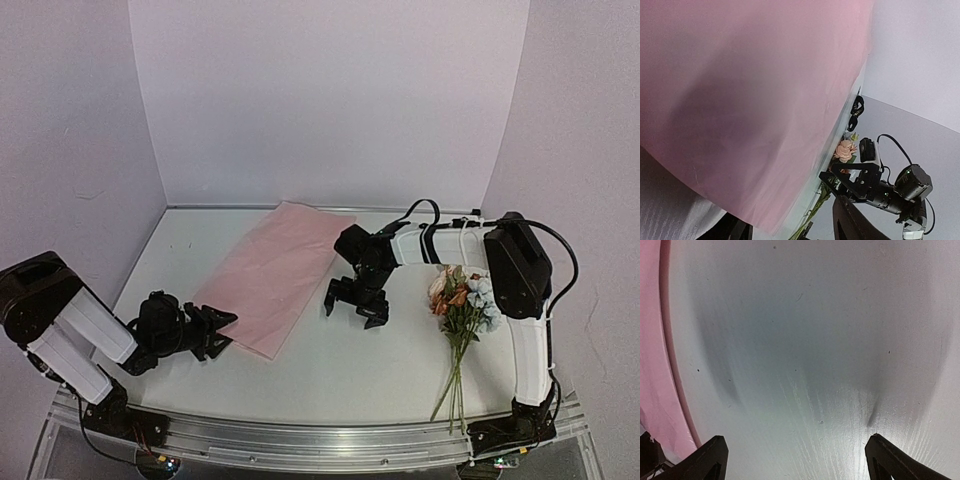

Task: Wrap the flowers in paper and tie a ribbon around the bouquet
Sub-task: Pick up the corner of the folded wrapping paper at the center of the board.

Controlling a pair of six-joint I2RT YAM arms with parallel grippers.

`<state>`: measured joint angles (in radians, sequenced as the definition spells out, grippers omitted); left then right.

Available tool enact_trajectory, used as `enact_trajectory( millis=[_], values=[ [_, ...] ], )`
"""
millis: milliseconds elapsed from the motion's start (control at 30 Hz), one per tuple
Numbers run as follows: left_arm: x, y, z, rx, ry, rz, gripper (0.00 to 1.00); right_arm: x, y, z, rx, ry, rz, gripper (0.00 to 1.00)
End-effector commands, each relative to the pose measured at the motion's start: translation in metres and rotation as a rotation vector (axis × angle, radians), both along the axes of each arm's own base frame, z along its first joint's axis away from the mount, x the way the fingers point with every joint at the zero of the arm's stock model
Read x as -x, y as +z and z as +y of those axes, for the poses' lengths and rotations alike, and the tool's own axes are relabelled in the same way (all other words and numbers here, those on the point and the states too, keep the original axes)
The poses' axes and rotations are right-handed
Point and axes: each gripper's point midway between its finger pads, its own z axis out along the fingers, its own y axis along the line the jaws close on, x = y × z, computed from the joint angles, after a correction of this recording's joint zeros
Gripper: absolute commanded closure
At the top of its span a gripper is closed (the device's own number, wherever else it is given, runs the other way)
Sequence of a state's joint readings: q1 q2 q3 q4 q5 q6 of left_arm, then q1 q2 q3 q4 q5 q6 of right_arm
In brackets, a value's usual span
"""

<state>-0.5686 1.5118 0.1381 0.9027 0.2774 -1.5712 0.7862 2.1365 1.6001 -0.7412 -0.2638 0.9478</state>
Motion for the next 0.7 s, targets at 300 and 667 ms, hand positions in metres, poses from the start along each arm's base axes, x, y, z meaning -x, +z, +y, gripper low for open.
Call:
enact_trajectory(
  millis=[300,667],
  values=[
    [-0.027,0.005,0.0,0.121,0.12,-0.085,0.48,0.004,0.0,-0.004,0.012,-0.002,-0.003,0.02],
    [-0.043,0.028,0.03,0.136,0.179,-0.248,1.0,0.011,0.013,-0.02,0.042,0.043,-0.038,0.02]
  ],
)
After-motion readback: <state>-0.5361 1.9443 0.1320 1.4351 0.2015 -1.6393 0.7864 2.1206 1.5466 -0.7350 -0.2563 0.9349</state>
